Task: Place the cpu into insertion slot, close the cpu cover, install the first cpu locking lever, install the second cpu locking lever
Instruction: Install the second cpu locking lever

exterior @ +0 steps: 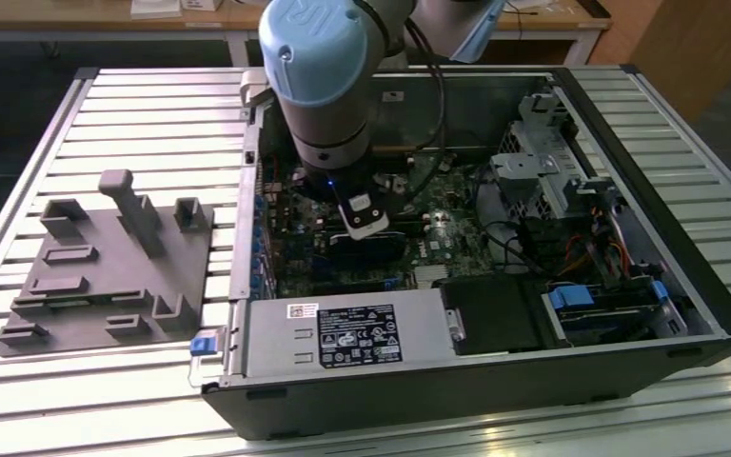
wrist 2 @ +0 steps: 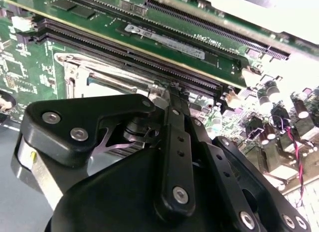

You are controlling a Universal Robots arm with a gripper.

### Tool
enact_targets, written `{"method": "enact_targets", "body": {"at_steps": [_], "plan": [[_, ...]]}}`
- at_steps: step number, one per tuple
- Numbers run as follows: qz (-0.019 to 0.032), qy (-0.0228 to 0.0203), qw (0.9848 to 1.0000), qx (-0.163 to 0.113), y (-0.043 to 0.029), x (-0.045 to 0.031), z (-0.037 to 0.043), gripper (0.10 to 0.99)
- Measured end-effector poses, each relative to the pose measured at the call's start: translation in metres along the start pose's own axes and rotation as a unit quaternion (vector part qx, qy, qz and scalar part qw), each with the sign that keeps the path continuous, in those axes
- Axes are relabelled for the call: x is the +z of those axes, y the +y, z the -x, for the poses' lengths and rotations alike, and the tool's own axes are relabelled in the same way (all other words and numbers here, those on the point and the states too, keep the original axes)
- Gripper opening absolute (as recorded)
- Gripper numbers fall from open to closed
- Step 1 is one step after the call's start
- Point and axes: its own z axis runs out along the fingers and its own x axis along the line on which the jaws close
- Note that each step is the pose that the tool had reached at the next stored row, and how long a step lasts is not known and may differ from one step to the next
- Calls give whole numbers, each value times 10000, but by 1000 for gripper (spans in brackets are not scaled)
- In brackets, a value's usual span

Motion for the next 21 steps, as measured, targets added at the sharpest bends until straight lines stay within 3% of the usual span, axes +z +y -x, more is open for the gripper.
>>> {"method": "enact_targets", "body": {"at_steps": [9,11,12,15,17,21], "plan": [[-22,-4,10000,-3,61,-196,12,106],[-81,-20,10000,-6,73,-230,15,106],[-134,-32,9999,-7,76,-240,18,106],[-342,-86,9994,0,83,-251,33,106],[-402,-105,9991,16,88,-248,58,106],[-456,-122,9989,35,106,-237,143,106]]}}
